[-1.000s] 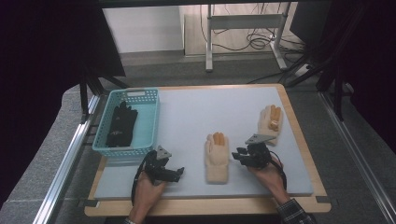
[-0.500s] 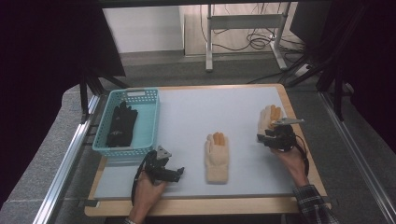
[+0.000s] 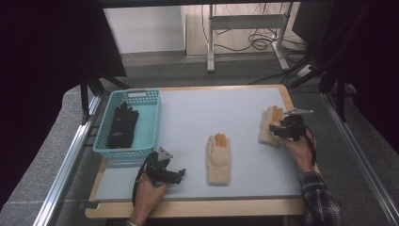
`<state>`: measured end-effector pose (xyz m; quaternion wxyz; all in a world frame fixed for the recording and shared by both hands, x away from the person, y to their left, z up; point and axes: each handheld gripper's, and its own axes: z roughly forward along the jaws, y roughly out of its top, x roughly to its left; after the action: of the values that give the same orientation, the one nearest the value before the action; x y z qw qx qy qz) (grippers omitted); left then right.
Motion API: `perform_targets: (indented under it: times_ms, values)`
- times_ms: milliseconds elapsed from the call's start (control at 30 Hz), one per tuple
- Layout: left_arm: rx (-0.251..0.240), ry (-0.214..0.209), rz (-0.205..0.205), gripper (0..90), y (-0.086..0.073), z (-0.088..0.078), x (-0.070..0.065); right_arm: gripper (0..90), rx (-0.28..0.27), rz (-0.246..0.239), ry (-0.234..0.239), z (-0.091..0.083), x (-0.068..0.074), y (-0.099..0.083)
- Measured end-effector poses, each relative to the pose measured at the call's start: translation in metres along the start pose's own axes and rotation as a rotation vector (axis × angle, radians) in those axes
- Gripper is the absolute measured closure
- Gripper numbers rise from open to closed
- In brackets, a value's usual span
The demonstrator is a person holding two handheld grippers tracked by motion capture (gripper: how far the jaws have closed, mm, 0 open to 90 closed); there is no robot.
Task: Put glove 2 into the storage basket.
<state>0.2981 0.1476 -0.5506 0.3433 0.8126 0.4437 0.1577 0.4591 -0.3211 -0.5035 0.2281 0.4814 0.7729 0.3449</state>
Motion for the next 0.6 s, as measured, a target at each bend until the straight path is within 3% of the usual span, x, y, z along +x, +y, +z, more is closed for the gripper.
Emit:
perform_targets:
  times_ms: [200,267,367,600]
  values:
    - [0.0,0.0,0.0,2.1,0.0,0.0,0.0,39.3,0.018,0.031,-0.034,0.018,-0.003,-0.001]
    - [0.002,0.0,0.0,2.1,0.0,0.0,0.0,44.2,0.013,0.058,-0.037,0.02,-0.005,-0.002]
    - [0.002,0.001,0.001,2.1,0.0,0.0,0.0,54.4,0.015,0.086,-0.03,0.018,-0.004,-0.002]
    - [0.0,0.0,0.0,2.1,0.0,0.0,0.0,57.2,0.018,0.091,-0.011,0.011,-0.007,0.0]
